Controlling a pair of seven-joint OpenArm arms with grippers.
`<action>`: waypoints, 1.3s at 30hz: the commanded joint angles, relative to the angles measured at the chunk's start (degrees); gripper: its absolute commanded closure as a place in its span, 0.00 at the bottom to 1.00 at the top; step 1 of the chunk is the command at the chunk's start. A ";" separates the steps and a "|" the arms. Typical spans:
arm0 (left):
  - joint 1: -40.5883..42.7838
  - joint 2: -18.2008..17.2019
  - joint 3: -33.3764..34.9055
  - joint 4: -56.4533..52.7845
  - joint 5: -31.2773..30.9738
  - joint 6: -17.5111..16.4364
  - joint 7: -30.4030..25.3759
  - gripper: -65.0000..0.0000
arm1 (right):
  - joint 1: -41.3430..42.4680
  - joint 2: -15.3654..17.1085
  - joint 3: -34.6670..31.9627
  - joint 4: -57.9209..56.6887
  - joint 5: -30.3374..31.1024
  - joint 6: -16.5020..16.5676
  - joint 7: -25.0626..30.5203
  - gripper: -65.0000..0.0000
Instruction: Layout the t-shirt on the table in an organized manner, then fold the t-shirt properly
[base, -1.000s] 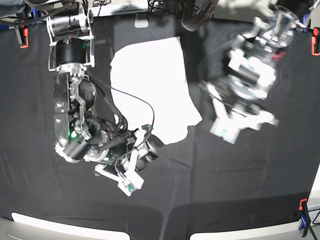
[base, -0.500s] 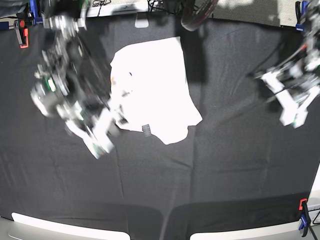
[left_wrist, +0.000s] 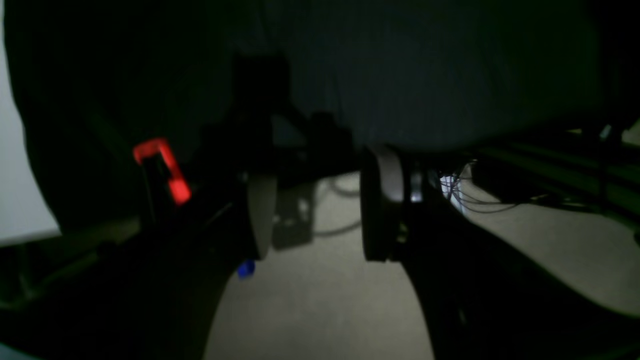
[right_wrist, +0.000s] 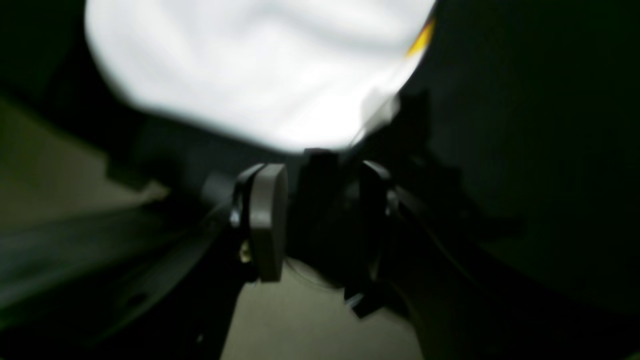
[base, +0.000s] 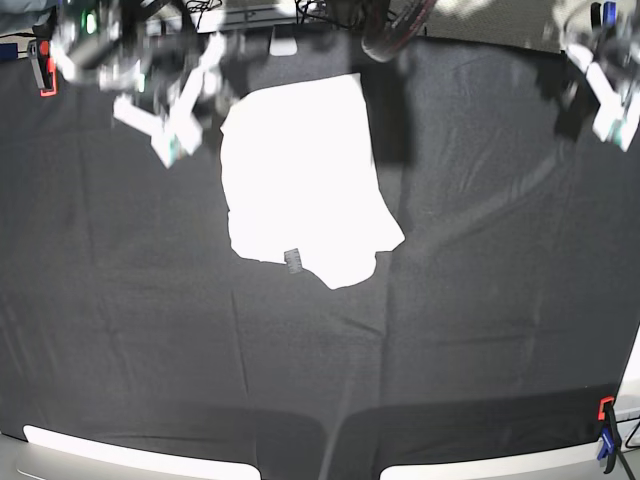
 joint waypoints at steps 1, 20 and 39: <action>2.47 -0.42 -0.70 0.74 -0.26 -0.74 -0.33 0.62 | -2.75 -0.04 0.22 1.75 0.74 0.13 0.90 0.64; 6.64 2.23 14.67 -29.90 4.33 -14.10 -17.88 0.62 | -18.62 4.02 -0.92 -34.45 -1.88 4.26 20.37 0.64; -38.32 17.38 29.40 -105.88 28.61 -5.86 -40.19 0.62 | 19.39 9.35 -21.22 -107.14 -11.91 -8.07 58.73 0.64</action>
